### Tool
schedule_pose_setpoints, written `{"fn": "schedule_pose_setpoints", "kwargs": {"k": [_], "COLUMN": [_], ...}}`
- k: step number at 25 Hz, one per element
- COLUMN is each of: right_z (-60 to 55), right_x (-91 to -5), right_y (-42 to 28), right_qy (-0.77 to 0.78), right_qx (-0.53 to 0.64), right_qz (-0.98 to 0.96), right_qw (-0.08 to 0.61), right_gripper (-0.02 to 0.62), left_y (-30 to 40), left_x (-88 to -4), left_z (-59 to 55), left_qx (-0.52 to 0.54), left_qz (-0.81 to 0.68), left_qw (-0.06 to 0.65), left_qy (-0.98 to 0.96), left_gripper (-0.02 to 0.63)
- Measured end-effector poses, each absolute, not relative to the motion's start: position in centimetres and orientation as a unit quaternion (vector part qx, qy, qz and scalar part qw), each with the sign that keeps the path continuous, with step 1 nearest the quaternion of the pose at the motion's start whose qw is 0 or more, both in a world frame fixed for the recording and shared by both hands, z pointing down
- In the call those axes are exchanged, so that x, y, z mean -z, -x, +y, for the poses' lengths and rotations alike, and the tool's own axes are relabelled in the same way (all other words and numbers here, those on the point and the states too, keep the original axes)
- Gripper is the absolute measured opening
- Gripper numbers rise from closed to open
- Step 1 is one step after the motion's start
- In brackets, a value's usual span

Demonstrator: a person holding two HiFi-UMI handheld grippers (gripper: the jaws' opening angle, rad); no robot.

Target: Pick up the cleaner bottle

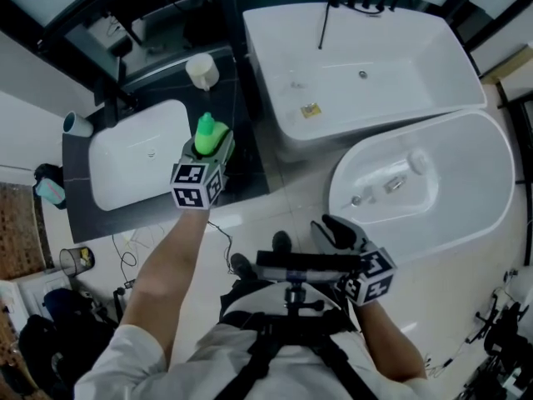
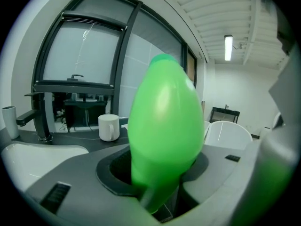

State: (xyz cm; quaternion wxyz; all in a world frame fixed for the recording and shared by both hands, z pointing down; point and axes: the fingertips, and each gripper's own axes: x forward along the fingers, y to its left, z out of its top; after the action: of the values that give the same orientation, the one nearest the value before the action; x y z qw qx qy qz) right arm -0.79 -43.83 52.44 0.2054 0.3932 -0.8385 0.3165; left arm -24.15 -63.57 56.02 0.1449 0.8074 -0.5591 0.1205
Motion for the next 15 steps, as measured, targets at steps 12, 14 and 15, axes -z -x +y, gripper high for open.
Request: {"fn": "schedule_pose_setpoints", "kwargs": {"k": [12,14,15], "right_z": [-43.7,-43.61,-43.55], "right_x": [-52.57,-52.69,-52.74], "right_y": [0.82,0.74,0.66], "right_qy": [-0.394,-0.396,-0.396], "right_qx": [-0.319,-0.32,-0.32], "right_qz": [-0.836,-0.835,-0.834], "right_qw": [0.208,0.21,0.211], "right_gripper": [0.126,0.126,0.126], "left_y": [23.88,23.8,23.75], "left_x": [-56.49,-56.46,-56.44], "left_z": [-63.56,-63.54,-63.55], "left_qx": [-0.138,-0.139,-0.139], "left_qz": [-0.556,-0.555,-0.555], "left_qw": [0.13,0.118,0.113], "left_qy": [-0.809,-0.812,-0.812], "left_gripper": [0.179,0.176,0.175]}}
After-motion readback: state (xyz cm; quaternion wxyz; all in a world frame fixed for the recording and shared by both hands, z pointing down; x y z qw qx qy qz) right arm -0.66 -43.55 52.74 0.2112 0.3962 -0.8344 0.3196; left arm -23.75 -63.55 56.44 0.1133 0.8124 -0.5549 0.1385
